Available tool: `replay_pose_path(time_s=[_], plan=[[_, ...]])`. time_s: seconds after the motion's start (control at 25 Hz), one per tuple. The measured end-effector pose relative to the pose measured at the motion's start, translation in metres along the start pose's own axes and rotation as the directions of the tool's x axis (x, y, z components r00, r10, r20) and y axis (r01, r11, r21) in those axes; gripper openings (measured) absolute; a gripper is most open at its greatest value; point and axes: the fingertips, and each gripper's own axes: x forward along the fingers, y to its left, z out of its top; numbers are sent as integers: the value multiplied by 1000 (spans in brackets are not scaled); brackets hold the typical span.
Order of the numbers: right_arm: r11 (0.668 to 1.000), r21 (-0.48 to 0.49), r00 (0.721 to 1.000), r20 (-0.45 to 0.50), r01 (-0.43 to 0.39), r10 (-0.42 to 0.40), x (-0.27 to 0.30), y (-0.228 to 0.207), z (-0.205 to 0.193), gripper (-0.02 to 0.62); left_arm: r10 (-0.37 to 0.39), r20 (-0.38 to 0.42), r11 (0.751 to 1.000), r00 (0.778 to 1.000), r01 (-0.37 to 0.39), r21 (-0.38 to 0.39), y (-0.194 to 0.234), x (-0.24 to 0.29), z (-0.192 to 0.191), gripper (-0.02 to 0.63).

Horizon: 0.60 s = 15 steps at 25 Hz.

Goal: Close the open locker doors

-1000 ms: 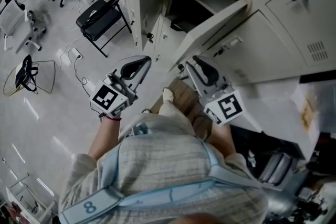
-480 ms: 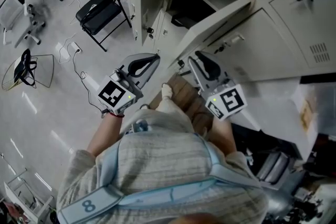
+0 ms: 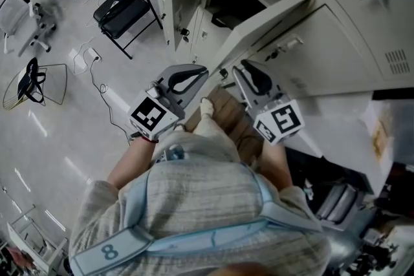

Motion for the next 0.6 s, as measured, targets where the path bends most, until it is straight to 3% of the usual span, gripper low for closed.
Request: replay_pose_path(time_s=[0.12, 0.28, 0.6], plan=[[1000, 0, 1000, 8, 5, -5, 0, 1, 3, 68, 25, -23, 1000, 999, -25, 14, -1, 3, -2, 5], [1000, 17, 1000, 5, 23, -23, -3, 3, 3, 68, 70, -40, 991, 997, -65, 116, -3, 11, -4, 6], [996, 27, 997, -10, 80, -80, -20, 3, -6, 68, 108, -99, 988, 989, -96, 124, -11, 18, -17, 39]])
